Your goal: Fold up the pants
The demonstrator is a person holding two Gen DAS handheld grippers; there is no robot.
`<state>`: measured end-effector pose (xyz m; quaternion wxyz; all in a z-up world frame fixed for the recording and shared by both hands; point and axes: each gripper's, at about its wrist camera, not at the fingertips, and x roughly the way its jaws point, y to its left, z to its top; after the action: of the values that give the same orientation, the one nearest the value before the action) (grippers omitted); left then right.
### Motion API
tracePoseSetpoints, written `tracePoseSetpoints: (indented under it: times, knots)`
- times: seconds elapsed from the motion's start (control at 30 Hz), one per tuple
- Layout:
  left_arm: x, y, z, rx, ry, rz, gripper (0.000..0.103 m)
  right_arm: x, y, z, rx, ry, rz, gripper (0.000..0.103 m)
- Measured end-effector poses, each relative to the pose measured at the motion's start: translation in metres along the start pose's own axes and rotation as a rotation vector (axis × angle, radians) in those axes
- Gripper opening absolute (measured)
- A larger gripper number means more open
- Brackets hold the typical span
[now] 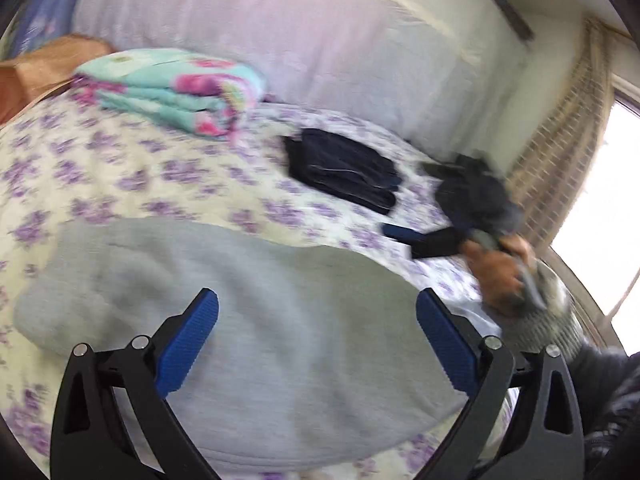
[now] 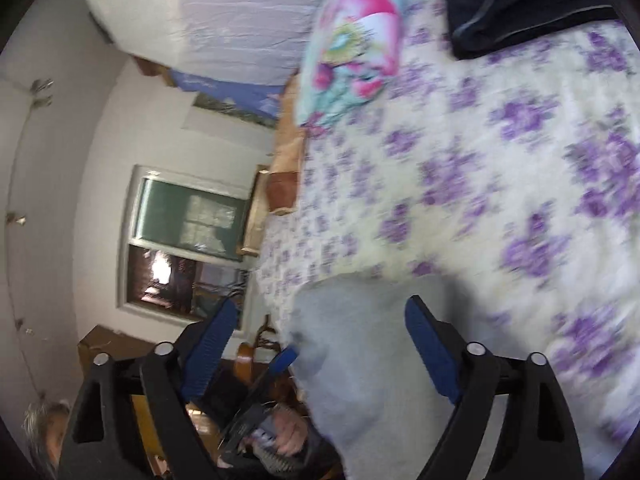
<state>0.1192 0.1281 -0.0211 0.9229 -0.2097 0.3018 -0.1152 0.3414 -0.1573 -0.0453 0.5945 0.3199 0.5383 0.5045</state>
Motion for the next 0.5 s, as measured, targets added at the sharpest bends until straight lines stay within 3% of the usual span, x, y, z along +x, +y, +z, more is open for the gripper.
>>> tracePoseSetpoints:
  times: [0.07,0.13,0.2,0.23,0.3,0.43,0.5]
  knots:
    - [0.010,0.023,-0.003,-0.053,0.059,0.097,0.096,0.013,0.007,-0.012,0.004,0.032,0.043,0.094]
    - [0.017,0.033,-0.016,-0.028,0.092,0.125,0.095,0.033,0.007,-0.021,0.023,0.067,0.029,0.097]
    - [0.016,0.018,-0.029,0.119,0.094,0.221,0.095,0.041,-0.012,-0.034,0.067,0.077,-0.140,0.096]
    - [0.017,0.013,-0.034,0.162,0.097,0.264,0.095,0.035,-0.024,-0.037,0.074,0.043,-0.211,0.084]
    - [0.017,0.008,-0.040,0.207,0.102,0.312,0.095,0.011,-0.030,-0.039,0.071,-0.019,-0.198,0.079]
    - [-0.001,0.002,-0.032,0.171,0.066,0.300,0.095,-0.074,-0.003,-0.055,-0.012,-0.212,-0.161,0.086]
    - [-0.009,-0.014,-0.028,0.186,0.033,0.224,0.095,-0.123,0.011,-0.073,-0.075,-0.307,-0.208,0.086]
